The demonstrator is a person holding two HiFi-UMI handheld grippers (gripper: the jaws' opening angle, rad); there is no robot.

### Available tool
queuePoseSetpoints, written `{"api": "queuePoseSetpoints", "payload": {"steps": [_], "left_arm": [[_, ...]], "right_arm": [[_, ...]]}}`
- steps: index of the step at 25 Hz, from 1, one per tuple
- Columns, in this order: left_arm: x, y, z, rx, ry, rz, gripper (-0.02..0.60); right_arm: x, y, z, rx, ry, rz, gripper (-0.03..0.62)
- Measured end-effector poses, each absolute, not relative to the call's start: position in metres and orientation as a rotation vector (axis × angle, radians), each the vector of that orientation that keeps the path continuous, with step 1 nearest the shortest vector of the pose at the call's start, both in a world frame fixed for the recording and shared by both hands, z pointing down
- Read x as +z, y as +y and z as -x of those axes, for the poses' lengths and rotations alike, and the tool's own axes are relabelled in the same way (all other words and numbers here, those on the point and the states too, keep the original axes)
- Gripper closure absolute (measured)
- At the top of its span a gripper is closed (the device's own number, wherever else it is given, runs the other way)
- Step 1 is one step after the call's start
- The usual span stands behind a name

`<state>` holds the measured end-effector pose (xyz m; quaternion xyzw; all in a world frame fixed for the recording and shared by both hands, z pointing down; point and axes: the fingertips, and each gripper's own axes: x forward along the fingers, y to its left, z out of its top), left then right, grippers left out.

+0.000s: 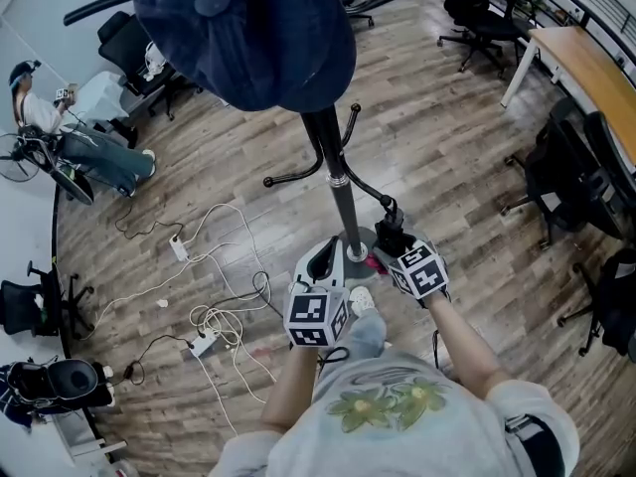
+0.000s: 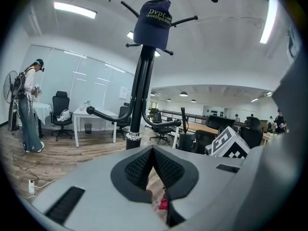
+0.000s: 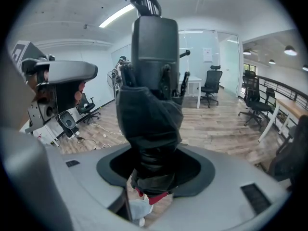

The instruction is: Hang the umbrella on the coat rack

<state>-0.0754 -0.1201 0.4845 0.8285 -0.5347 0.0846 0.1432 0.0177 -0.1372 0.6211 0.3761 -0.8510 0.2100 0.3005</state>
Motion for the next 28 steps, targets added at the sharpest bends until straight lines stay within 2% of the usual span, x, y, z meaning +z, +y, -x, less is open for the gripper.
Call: {"api": "queuePoseSetpoints", "payload": {"steps": [28], "left_arm": [[0.495,-0.128,0.083,0.267,-1.564,-2.339,0.58]], "right_arm": [[0.639,-0.152,-0.01,0.571,-2.229,-0.899,0.37]]}}
